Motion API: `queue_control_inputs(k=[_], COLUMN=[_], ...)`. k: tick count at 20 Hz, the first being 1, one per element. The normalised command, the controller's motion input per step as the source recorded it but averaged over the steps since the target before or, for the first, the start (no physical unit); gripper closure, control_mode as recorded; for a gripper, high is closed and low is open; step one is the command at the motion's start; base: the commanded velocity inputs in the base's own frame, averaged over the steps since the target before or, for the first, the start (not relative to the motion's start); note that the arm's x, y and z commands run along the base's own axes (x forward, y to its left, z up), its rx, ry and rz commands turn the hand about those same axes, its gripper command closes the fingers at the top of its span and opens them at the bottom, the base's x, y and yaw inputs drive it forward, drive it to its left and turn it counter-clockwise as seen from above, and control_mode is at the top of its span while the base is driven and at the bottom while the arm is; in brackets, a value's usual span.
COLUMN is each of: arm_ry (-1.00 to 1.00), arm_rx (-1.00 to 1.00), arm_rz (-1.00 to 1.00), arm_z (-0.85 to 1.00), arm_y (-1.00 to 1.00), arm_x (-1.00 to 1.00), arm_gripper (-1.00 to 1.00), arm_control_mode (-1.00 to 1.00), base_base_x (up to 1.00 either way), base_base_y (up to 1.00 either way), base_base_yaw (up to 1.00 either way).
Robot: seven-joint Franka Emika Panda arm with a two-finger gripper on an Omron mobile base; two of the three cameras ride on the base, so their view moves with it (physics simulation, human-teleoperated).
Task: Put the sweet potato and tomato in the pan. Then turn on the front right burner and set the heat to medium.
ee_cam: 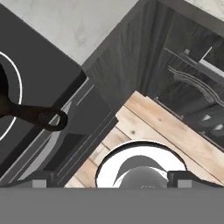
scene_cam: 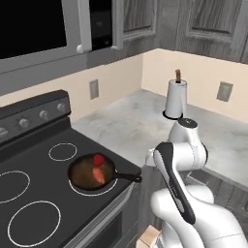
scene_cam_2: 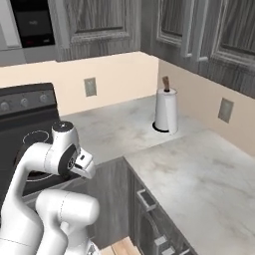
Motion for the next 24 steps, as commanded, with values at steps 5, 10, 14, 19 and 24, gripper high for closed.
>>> queue_control_inputs(k=[5,10,14,19,24], arm_ry=[0.00,0.00,0.00,0.00,0.00], arm_rx=[0.00,0.00,0.00,0.00,0.00], arm_rz=[0.00,0.00,0.00,0.00,0.00], arm_z=[0.00,0.00,0.00,0.00,0.00], arm_y=[0.00,0.00,0.00,0.00,0.00], arm_x=[0.00,0.00,0.00,0.00,0.00], arm_gripper=[-1.00,-1.00,-1.00,-1.00,-1.00], arm_control_mode=[1.00,1.00,1.00,1.00,1.00], base_base_x=[0.04,0.00,0.01,0.00,0.00], base_base_y=[-0.25,0.00,-0.21,-0.33,-0.28], base_base_yaw=[0.28,0.30,0.29,0.29,0.28])
